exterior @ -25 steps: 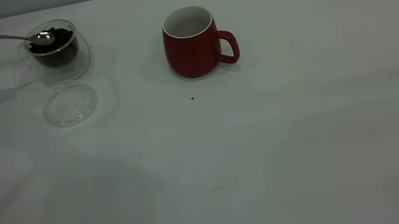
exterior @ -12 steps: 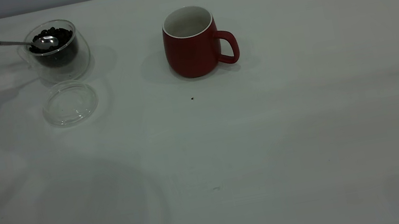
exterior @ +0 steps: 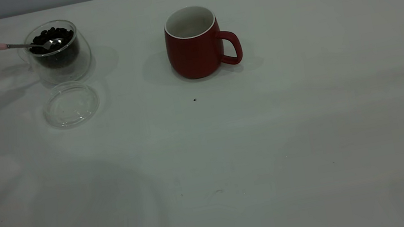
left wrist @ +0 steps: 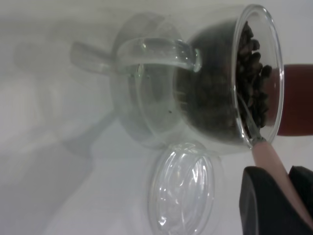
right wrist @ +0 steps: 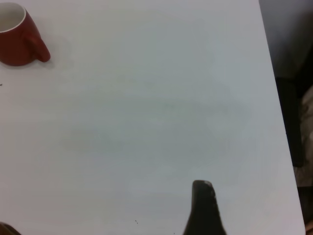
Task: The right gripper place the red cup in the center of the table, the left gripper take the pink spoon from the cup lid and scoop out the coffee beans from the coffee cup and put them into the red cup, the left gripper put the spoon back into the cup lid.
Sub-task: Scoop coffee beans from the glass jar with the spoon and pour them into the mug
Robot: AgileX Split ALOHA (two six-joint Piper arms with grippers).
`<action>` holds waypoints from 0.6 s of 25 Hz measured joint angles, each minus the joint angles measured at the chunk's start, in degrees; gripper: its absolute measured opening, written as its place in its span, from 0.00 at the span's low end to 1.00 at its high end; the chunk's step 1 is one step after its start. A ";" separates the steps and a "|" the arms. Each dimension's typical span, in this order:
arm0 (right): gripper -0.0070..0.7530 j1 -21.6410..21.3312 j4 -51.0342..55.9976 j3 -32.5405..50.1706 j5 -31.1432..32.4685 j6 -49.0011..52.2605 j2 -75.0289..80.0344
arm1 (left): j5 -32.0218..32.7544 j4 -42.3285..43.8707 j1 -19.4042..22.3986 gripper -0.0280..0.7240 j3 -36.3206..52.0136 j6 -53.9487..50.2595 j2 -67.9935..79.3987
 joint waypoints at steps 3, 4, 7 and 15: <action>0.78 0.00 0.00 0.00 0.00 0.00 0.00 | 0.00 -0.11 0.00 0.20 0.00 -3.41 0.02; 0.78 0.00 0.00 0.00 0.00 0.00 0.00 | 0.00 -0.17 0.00 0.20 0.00 -4.47 0.02; 0.78 0.00 0.00 0.00 0.00 0.00 0.00 | 0.07 -0.23 0.00 0.20 0.00 -7.88 0.02; 0.78 0.00 0.00 0.00 0.00 0.00 0.00 | 1.40 -0.91 0.00 0.20 0.00 -10.91 0.06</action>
